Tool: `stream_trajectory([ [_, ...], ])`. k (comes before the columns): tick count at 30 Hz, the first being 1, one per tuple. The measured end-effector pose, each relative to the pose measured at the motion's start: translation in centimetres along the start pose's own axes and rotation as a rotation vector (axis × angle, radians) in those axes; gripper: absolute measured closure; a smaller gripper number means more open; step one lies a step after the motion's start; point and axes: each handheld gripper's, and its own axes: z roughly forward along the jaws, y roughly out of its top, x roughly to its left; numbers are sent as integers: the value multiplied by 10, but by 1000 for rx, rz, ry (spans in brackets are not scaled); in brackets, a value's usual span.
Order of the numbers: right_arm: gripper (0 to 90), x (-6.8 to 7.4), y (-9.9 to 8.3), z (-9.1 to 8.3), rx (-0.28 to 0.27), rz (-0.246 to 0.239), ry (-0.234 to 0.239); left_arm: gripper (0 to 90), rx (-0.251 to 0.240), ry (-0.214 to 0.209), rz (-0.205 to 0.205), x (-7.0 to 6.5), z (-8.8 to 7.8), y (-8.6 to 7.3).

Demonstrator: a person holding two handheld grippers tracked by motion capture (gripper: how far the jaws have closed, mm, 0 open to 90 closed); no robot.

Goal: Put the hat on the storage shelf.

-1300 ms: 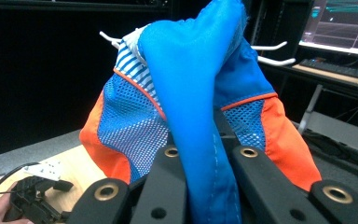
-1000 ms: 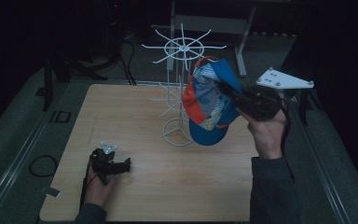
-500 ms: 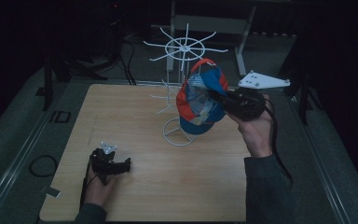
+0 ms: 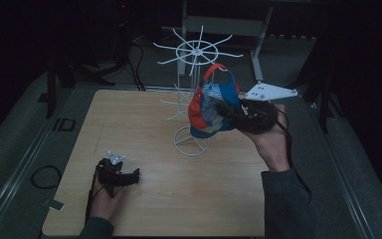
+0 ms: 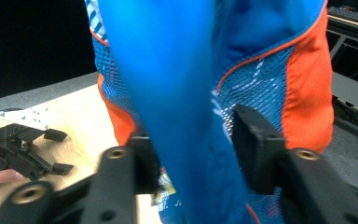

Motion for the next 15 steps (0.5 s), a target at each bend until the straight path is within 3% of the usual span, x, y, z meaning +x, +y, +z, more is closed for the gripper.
stream_trajectory([
  [8, 320, -6, -9, 0, 31, 42, -45, 35, -1, 0, -1, 0, 0, 0],
  [15, 258, -6, -14, -3, 48, 38, -73, 35, 0, 0, 0, 0, 0, 0],
])
